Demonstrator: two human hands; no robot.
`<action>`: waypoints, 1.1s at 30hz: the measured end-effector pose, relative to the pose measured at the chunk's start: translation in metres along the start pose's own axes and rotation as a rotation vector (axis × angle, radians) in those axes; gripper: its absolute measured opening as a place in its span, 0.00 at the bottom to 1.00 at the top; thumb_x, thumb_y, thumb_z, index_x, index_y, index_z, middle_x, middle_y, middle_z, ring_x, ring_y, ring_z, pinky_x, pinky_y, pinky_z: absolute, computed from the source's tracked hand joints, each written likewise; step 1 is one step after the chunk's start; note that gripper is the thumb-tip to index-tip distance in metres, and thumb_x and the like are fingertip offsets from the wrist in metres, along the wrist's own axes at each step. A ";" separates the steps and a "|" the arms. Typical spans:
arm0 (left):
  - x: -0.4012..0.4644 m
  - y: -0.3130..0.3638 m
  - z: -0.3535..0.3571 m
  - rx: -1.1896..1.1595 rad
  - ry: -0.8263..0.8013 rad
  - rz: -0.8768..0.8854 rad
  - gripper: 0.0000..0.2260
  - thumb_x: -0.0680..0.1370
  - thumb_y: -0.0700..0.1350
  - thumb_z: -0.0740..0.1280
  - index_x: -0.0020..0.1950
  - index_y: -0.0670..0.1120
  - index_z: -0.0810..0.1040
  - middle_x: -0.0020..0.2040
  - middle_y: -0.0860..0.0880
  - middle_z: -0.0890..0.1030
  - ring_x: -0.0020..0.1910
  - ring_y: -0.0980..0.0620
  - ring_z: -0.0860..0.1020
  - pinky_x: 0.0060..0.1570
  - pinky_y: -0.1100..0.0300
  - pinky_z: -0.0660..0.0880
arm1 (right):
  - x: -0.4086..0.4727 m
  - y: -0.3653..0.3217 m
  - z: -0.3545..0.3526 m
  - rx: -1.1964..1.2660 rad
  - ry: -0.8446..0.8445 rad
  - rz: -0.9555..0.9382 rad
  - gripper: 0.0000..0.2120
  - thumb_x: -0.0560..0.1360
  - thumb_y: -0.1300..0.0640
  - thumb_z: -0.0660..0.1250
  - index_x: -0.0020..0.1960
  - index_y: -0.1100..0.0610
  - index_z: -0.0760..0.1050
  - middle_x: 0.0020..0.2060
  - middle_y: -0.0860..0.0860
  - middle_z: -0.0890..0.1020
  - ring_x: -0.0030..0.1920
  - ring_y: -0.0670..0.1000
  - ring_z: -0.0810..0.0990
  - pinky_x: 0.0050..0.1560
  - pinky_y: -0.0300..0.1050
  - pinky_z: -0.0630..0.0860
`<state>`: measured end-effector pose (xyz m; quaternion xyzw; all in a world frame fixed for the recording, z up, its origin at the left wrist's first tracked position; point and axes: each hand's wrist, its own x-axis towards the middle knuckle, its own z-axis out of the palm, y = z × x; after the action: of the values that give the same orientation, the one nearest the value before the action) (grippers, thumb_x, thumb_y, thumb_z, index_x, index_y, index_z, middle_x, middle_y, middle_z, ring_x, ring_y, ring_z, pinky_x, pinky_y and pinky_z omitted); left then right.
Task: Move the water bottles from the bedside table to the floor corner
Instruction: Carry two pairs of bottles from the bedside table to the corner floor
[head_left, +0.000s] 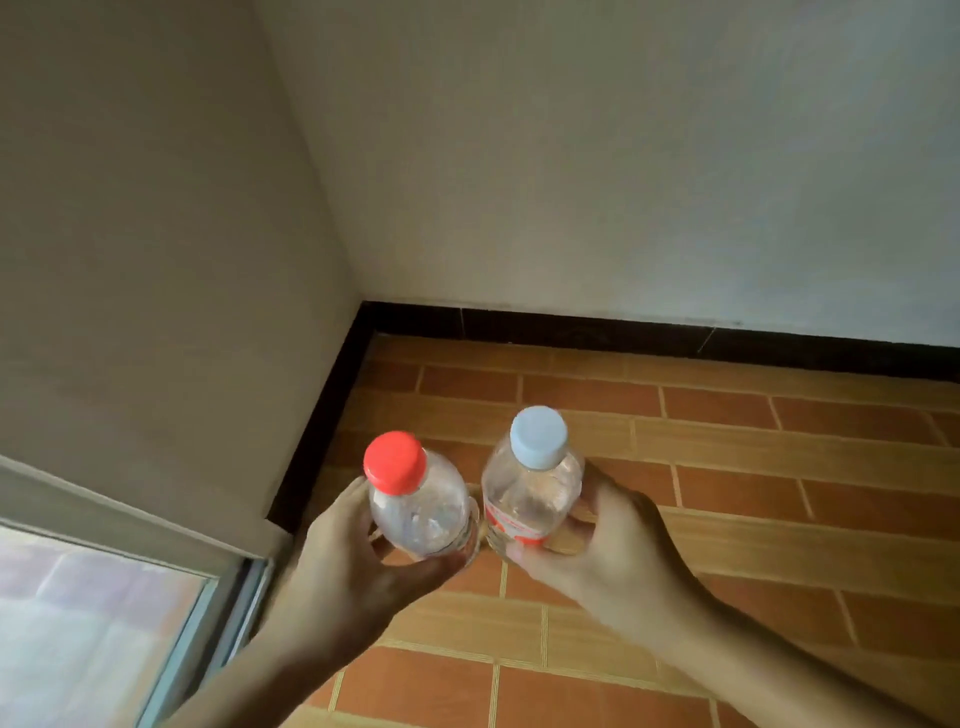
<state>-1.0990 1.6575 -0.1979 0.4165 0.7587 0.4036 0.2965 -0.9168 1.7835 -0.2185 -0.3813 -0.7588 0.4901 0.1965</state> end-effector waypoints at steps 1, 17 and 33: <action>0.005 -0.026 0.012 0.004 0.000 -0.015 0.23 0.60 0.46 0.83 0.52 0.54 0.79 0.47 0.63 0.84 0.46 0.63 0.83 0.44 0.72 0.77 | 0.006 0.026 0.015 -0.003 -0.008 0.009 0.23 0.63 0.49 0.79 0.56 0.45 0.77 0.48 0.43 0.86 0.51 0.46 0.84 0.53 0.51 0.82; 0.042 -0.313 0.148 0.094 0.066 -0.195 0.21 0.60 0.47 0.83 0.45 0.62 0.77 0.40 0.64 0.84 0.43 0.65 0.82 0.42 0.69 0.79 | 0.050 0.294 0.191 -0.099 -0.023 0.011 0.20 0.60 0.50 0.80 0.49 0.48 0.80 0.48 0.42 0.72 0.54 0.50 0.77 0.55 0.50 0.80; 0.063 -0.358 0.163 -0.001 0.112 -0.258 0.21 0.62 0.42 0.81 0.47 0.60 0.77 0.43 0.69 0.82 0.44 0.70 0.79 0.38 0.78 0.73 | 0.051 0.325 0.240 -0.067 0.048 0.083 0.30 0.60 0.51 0.79 0.60 0.42 0.74 0.56 0.38 0.75 0.61 0.44 0.76 0.62 0.50 0.77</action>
<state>-1.1417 1.6544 -0.5939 0.2921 0.8212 0.3849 0.3034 -0.9842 1.7547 -0.6190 -0.4303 -0.7534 0.4629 0.1815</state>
